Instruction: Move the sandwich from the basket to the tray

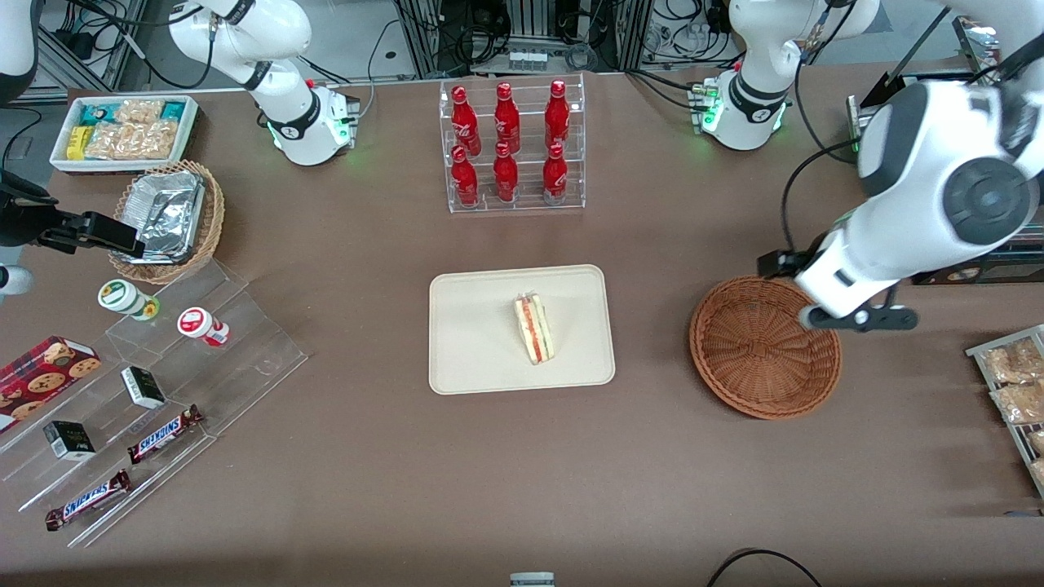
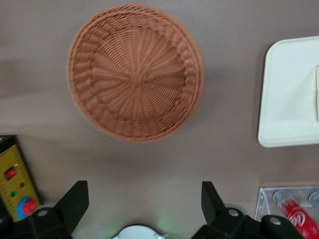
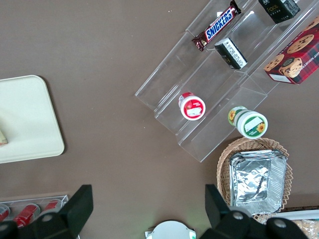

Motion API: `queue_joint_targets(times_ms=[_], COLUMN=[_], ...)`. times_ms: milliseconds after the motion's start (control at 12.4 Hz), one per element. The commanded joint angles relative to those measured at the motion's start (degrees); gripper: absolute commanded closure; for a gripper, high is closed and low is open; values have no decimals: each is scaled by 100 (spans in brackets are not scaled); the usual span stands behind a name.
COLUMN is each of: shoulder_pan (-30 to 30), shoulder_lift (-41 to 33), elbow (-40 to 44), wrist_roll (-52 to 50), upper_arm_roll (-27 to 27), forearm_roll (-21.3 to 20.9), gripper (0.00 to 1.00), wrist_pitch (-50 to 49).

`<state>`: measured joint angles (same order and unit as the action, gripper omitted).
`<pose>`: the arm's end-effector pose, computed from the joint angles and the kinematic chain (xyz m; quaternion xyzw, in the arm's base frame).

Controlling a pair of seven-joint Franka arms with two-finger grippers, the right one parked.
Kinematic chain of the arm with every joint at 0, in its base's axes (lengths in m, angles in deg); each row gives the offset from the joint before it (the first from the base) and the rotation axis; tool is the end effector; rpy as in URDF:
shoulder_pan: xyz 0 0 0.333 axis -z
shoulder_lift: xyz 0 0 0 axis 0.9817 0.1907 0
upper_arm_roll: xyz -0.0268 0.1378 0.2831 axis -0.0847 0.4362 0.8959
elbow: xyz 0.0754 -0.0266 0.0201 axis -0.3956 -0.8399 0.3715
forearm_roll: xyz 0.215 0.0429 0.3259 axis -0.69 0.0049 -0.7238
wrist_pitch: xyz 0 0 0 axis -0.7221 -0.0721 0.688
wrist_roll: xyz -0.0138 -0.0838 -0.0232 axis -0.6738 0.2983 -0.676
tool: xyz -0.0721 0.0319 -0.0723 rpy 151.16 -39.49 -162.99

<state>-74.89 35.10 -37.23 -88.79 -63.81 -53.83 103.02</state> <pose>0.5713 -0.1069 0.5232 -0.9922 0.0272 0.1203 0.0184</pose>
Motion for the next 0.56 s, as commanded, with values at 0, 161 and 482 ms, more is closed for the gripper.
queue_joint_targets(times_ms=[0,161,482], shoulder_pan=[-794,-1088,-1027], shoulder_lift=[-511,-731,-969], elbow=[-237,-237,-202], wrist_roll=[224,225,216], upper_arm_roll=[-643,-839,-630], forearm_roll=[-13,-22,-31], gripper=[0,0,0], wrist_pitch=[-205,-407,-724])
